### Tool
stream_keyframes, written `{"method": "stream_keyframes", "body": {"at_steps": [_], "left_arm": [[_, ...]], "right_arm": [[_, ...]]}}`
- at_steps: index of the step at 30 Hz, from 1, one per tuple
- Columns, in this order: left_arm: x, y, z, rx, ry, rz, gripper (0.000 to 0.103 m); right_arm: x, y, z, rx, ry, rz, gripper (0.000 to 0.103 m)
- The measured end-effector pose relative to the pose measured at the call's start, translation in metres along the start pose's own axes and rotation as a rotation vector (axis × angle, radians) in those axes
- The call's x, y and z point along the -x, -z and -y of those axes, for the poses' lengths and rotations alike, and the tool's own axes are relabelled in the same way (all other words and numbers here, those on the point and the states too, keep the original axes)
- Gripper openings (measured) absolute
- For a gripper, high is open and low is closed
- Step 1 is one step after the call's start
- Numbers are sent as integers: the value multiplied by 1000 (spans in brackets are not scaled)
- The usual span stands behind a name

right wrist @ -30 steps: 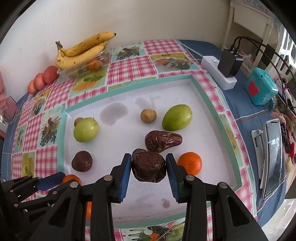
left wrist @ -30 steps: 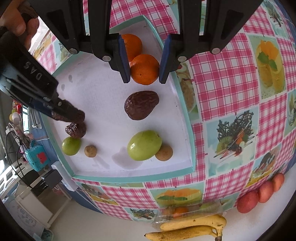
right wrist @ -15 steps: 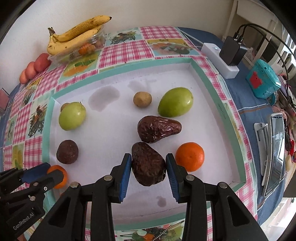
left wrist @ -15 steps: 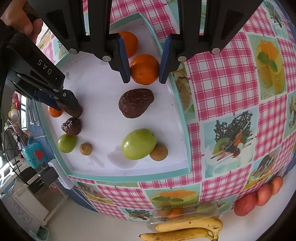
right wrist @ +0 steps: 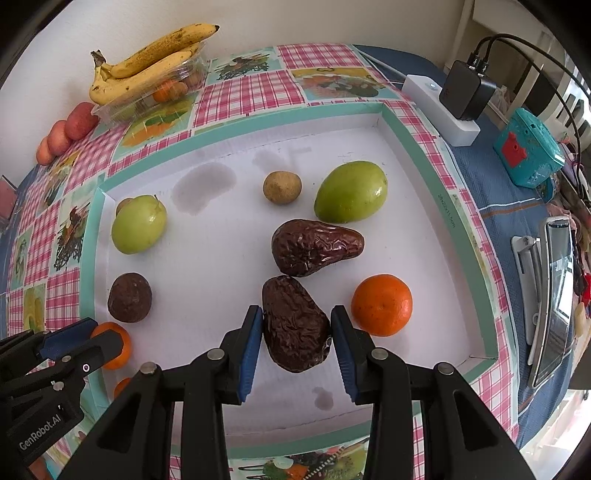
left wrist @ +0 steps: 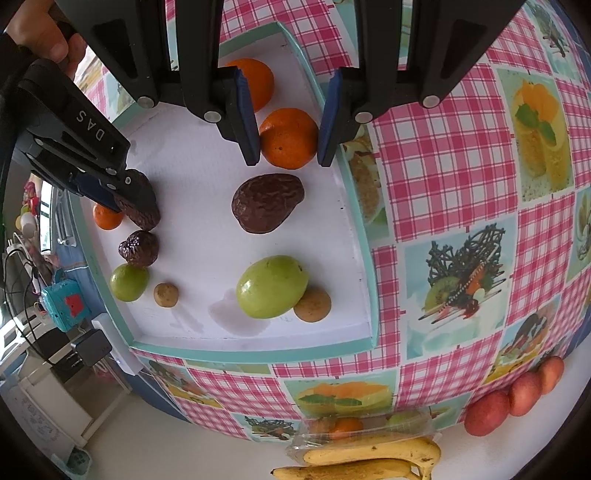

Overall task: Organize fruits
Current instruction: 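Lower the date into the tray with the right tool while the left tool lowers the orange, then open both tools and withdraw them from the tray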

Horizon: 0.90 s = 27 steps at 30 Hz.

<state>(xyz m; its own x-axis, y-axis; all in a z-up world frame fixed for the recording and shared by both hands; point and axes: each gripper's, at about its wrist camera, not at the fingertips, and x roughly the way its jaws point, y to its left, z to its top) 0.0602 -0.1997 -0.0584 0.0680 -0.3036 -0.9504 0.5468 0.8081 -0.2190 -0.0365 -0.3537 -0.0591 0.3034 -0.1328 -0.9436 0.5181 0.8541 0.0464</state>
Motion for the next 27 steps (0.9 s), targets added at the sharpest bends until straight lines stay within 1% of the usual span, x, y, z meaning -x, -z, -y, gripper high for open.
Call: {"method": "stream_keyframes", "body": {"at_steps": [9, 13, 16, 17, 18, 19, 20, 21, 23, 26, 27], "left_arm": [[2, 0, -1, 3, 2, 5, 36], [5, 1, -1, 4, 3, 6, 36], [13, 1, -3, 4, 1, 22, 36], [18, 1, -5, 7, 0, 34, 38], [21, 1, -7, 9, -3, 42, 49], [24, 1, -10, 16, -9, 53, 57], [29, 1, -13, 24, -21, 69, 66], [32, 1, -16, 30, -31, 79, 66], [36, 0, -24, 50, -53, 90, 67], [38, -1, -40, 93, -88, 95, 78], [38, -2, -46, 103, -105, 98, 81]], "right_arm": [[-1, 0, 0, 5, 4, -3, 40], [-3, 0, -1, 3, -4, -10, 46], [-4, -1, -2, 10, -2, -11, 47], [-4, -2, -2, 12, -1, -10, 47], [-2, -3, -2, 12, 1, -2, 50], [-1, -4, -2, 11, 0, 5, 56], [1, -5, -2, 9, -2, 13, 59], [5, -6, -2, 3, -9, 28, 61], [10, -7, -2, -4, -14, 44, 62], [14, -7, -3, -4, -10, 59, 64], [14, -7, -3, -3, -10, 62, 67]]}}
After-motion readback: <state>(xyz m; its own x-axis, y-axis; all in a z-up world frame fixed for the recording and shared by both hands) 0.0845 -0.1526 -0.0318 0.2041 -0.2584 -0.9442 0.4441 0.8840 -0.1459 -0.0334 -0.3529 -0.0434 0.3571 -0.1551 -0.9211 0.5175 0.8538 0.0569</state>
